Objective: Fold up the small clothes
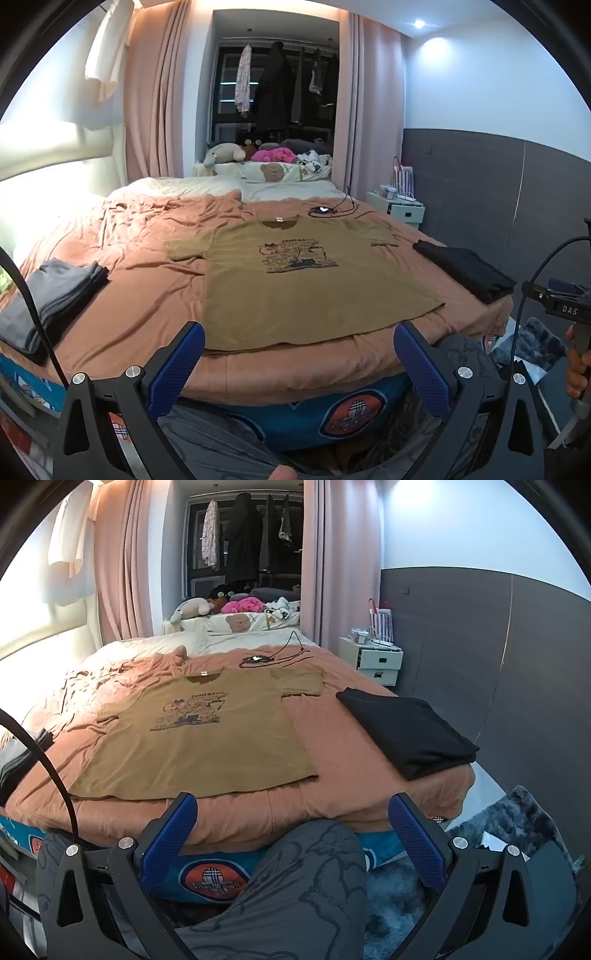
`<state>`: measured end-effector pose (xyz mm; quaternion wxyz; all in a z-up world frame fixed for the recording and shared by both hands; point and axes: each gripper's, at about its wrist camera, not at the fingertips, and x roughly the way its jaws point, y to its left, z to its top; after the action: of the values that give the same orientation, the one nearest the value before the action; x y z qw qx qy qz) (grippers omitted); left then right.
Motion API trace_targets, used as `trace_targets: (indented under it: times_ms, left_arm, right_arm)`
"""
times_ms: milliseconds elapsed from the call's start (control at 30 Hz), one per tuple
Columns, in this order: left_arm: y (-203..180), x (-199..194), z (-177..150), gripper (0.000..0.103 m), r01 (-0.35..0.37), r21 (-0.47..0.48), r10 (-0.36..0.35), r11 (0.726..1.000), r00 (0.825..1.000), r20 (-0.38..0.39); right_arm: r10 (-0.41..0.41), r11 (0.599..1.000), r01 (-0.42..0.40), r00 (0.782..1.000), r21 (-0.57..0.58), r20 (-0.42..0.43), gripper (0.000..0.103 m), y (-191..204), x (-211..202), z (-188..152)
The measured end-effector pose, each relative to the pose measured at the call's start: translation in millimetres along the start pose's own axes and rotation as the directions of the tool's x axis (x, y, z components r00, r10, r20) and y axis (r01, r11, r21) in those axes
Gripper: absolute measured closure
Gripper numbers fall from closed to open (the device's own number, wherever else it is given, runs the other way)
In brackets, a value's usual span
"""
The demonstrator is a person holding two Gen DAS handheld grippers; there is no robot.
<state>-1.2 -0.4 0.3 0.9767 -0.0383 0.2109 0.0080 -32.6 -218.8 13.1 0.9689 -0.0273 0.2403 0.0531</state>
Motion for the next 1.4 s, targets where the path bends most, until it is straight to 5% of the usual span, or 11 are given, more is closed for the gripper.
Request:
trace_targets:
  times_ms: [1400]
  left_arm:
    - [-9,-17,0,0.000,0.045,0.012,-0.046,0.999,0.998,0.033]
  right_arm:
    - [0.005,1.000,-0.004,1.000,-0.011,0.029,0.000,-1,-7,-1]
